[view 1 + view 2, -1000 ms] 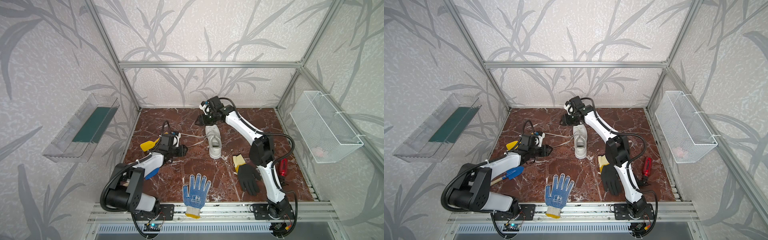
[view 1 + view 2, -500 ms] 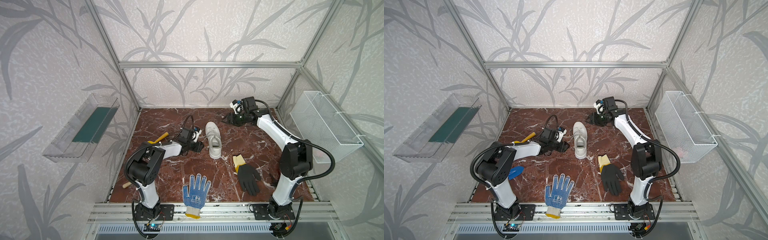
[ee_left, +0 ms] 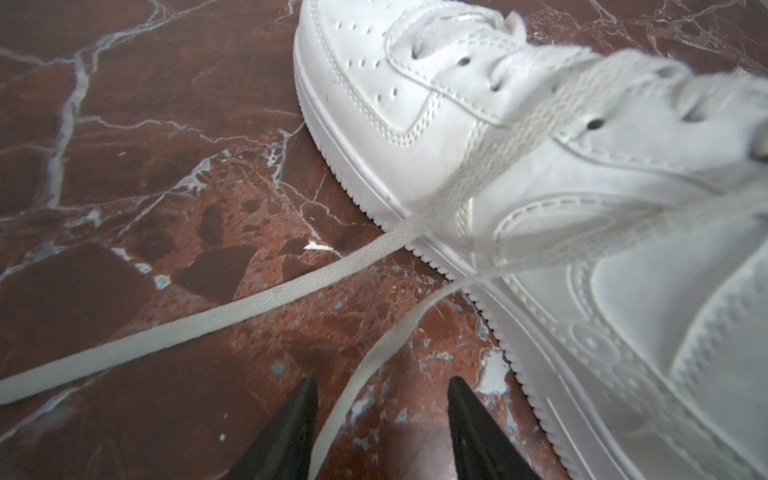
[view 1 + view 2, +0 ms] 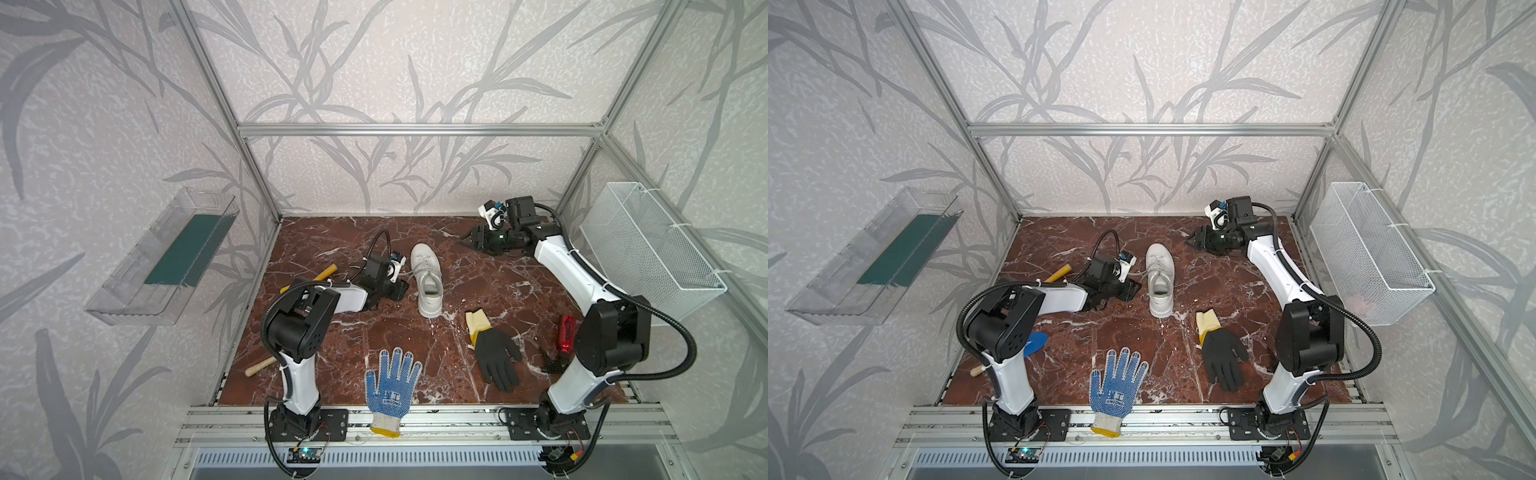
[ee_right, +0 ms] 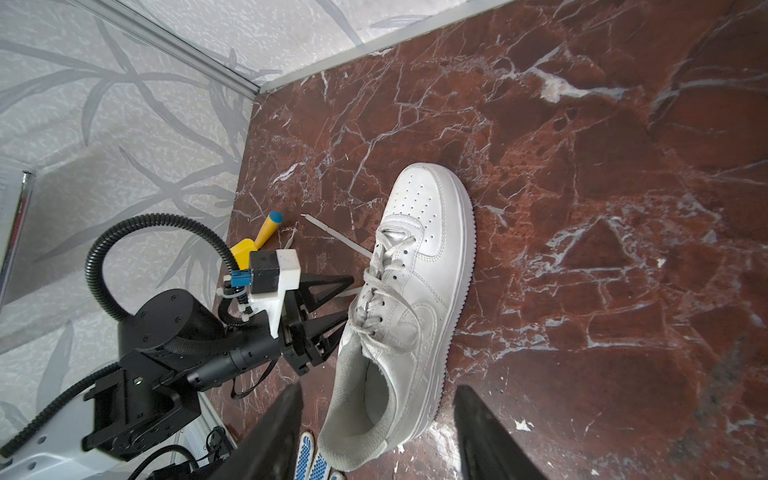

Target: Tie the shoes

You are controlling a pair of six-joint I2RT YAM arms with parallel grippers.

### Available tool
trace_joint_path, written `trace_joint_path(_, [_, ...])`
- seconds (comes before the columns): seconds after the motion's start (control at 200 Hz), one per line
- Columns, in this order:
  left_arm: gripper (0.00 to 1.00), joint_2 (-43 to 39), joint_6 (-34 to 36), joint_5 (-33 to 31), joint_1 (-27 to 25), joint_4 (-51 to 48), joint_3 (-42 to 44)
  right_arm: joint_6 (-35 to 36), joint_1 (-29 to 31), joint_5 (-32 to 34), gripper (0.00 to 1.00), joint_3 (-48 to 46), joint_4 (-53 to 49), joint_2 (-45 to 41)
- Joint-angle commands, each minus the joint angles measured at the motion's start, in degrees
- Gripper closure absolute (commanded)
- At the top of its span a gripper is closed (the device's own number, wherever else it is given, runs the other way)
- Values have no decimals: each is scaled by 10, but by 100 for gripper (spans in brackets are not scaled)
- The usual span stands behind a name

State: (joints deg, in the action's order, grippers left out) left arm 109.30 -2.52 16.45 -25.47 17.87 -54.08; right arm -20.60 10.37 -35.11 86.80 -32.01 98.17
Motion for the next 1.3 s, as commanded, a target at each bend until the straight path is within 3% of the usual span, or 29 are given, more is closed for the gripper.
trace_joint_path(0.0, [48, 19, 21, 6, -3, 29, -23, 13, -8, -16, 41, -7, -9, -24])
trace_joint_path(0.58, [59, 44, 83, -53, -25, 25, -8, 14, -25, -20, 41, -9, -18, -30])
trace_joint_path(1.085, [97, 33, 95, -78, -34, -3, -18, 14, -26, -20, 41, -12, -19, -35])
trace_joint_path(1.295, [100, -7, 77, -64, -36, -17, -22, 16, -27, -21, 41, -19, -15, -36])
